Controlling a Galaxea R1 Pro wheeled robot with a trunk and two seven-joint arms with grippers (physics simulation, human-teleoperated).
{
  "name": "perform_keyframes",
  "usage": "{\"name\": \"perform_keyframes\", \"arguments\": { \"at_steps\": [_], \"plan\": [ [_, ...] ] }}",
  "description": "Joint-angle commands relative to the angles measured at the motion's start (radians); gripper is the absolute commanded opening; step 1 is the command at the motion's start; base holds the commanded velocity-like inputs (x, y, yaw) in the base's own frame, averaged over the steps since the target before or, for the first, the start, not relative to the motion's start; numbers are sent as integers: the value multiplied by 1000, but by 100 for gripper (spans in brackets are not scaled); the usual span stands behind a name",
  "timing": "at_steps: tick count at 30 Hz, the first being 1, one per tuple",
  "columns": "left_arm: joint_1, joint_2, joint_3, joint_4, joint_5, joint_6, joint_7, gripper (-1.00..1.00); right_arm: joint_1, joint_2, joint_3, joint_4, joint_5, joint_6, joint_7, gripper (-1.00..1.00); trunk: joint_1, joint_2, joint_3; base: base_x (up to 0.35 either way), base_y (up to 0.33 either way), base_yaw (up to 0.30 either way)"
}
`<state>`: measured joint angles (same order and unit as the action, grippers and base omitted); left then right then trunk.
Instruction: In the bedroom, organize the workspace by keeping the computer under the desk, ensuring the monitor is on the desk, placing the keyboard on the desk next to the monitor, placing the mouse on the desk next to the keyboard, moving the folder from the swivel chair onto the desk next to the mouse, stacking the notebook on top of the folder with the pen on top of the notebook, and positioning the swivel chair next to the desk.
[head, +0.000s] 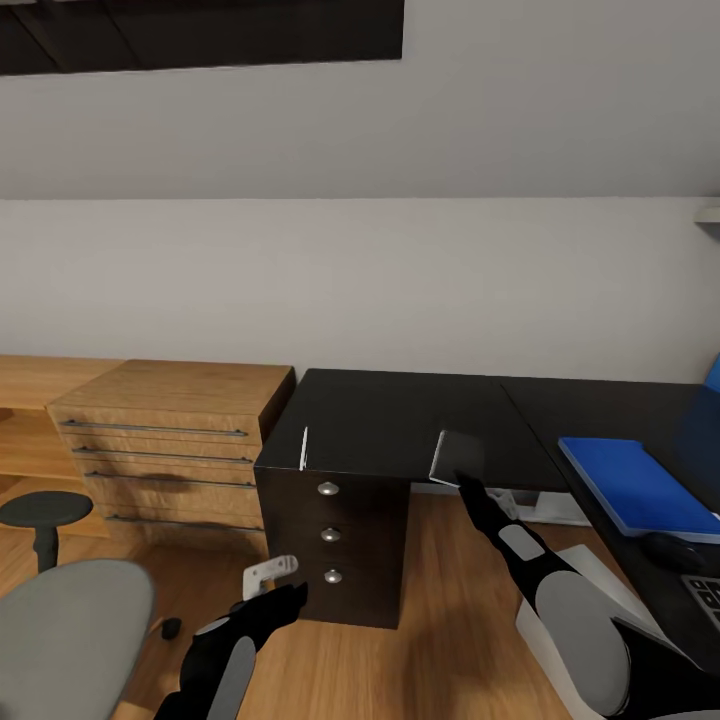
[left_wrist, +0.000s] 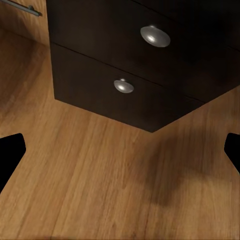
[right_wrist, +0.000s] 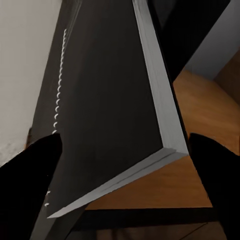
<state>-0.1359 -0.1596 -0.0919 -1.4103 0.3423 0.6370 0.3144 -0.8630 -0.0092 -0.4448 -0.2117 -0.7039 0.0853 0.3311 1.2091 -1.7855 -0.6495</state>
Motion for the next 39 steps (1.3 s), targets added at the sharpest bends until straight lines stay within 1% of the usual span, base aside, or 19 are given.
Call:
{"name": "perform_keyframes", "arguments": {
  "at_steps": [1, 7, 17, 26, 31, 36, 37, 39],
  "plan": [
    [-1, 0, -1, 0, 11, 3, 9, 100, -1, 0, -5, 0, -8, 5, 4, -100, 0, -1, -1, 0, 0, 0],
    [-1, 0, -2, 6, 11, 3, 10, 100, -1, 1, -5, 0, -8, -21, 3, -100, 0, -1, -1, 0, 0, 0],
    [-1, 0, -2, 8, 12, 3, 9, 100, -1, 0, -5, 0, -8, -24, 3, -100, 0, -1, -1, 0, 0, 0],
    [-1, 0, -2, 8, 10, 3, 12, 100, -1, 0, -5, -4, -10, -22, 1, -100, -35, 62, 27, 0, 0, 0],
    [-1, 0, -2, 8, 9, 3, 12, 100, -1, -1, -5, -36, -10, -13, -6, -100, -54, 97, 43, 0, 0, 0],
    [-1, 0, -2, 8, 9, 3, 12, 100, -1, -6, -6, -84, -11, 47, -17, -100, -73, 132, 59, 0, 0, 0],
    [-1, 0, -2, 8, 9, 3, 12, 100, -1, -8, -6, -103, -10, 88, -20, -100, -77, 139, 62, 0, 0, 0],
    [-1, 0, -2, 8, 9, 3, 12, 100, -1, -11, -6, -124, -10, 134, -26, -100, -84, 153, 68, 0, 0, 0]
  ]
}}
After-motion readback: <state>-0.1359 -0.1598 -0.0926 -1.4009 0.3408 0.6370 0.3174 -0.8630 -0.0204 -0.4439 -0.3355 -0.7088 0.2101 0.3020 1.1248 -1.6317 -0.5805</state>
